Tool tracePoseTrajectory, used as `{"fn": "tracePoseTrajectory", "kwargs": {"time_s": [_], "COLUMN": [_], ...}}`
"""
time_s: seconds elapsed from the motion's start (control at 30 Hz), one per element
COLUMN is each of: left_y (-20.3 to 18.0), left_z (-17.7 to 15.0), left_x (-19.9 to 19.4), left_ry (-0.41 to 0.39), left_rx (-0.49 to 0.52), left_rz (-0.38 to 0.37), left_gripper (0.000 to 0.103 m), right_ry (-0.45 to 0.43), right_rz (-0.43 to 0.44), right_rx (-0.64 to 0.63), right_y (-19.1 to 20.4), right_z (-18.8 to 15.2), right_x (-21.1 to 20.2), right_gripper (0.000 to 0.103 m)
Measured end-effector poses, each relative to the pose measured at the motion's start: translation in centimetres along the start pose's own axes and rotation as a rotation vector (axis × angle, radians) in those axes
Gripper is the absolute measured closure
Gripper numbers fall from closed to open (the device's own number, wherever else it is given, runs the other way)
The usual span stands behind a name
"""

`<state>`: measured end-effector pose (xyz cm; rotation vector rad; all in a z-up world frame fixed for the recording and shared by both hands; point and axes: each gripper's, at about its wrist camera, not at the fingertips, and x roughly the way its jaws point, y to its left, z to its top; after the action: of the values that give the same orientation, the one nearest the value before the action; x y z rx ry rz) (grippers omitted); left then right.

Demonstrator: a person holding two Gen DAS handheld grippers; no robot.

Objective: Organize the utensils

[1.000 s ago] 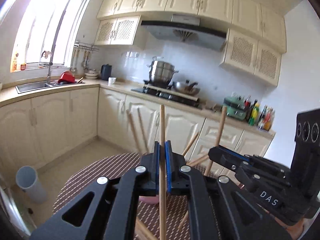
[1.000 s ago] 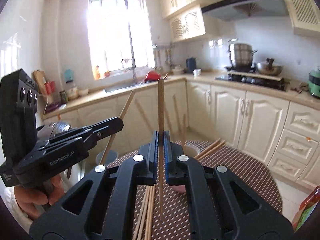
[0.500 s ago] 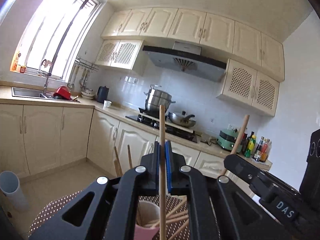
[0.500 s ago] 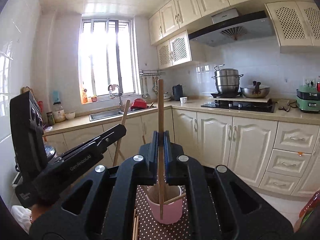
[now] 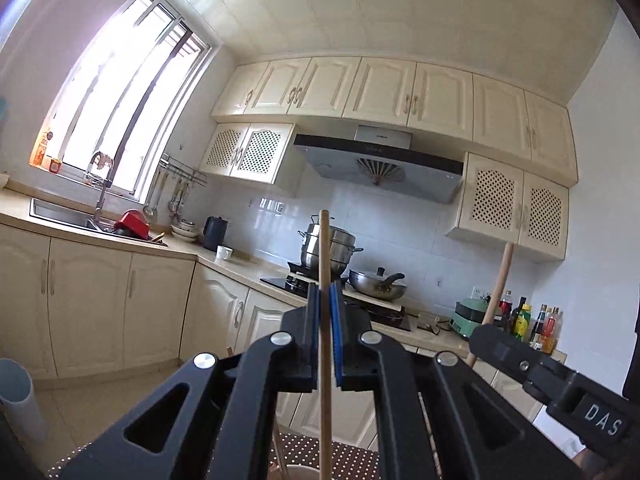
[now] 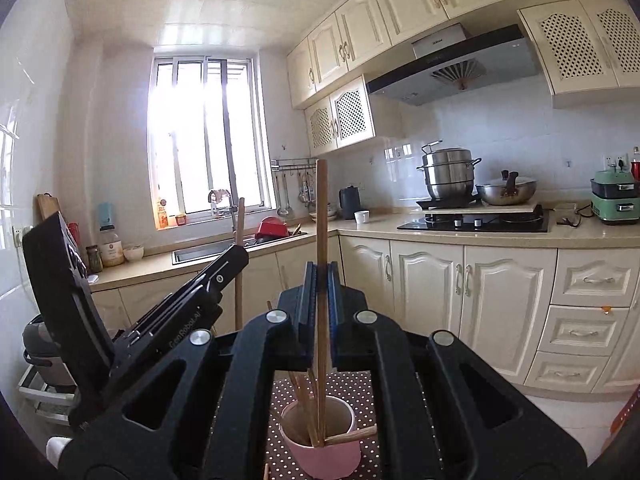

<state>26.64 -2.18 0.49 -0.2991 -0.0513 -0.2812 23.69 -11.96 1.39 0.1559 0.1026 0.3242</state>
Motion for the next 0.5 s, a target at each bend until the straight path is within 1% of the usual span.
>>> {"fn": "tracePoseTrajectory", "kwargs": {"time_s": [0.17, 0.27, 0.43, 0.5], "left_y": [0.4, 0.7, 0.4, 0.6], "left_z": [-0.4, -0.9, -2.0, -2.3], "left_x": [0.5, 1.1, 1.5, 1.4], "left_ry": [-0.053, -0.035, -0.072, -0.104], "left_rx": [-0.006, -0.006, 0.047, 0.048], "left_rz": [0.018, 0.02, 0.056, 0.063], "left_gripper": [0.097, 0.097, 0.097, 0.097], "right_ry": [-0.005, -0.006, -0.011, -0.025], "right_rz": [-0.004, -0.002, 0.001, 0.0], "right_rx": [0.006, 0.012, 0.008, 0.01], "right_y": [-0.3, -0.4, -0.2, -0.2], "right_z": [-0.4, -0.5, -1.0, -1.1], "right_x": [0.6, 0.9, 1.2, 1.2], "right_gripper": [0.098, 0.098, 0.098, 0.098]}}
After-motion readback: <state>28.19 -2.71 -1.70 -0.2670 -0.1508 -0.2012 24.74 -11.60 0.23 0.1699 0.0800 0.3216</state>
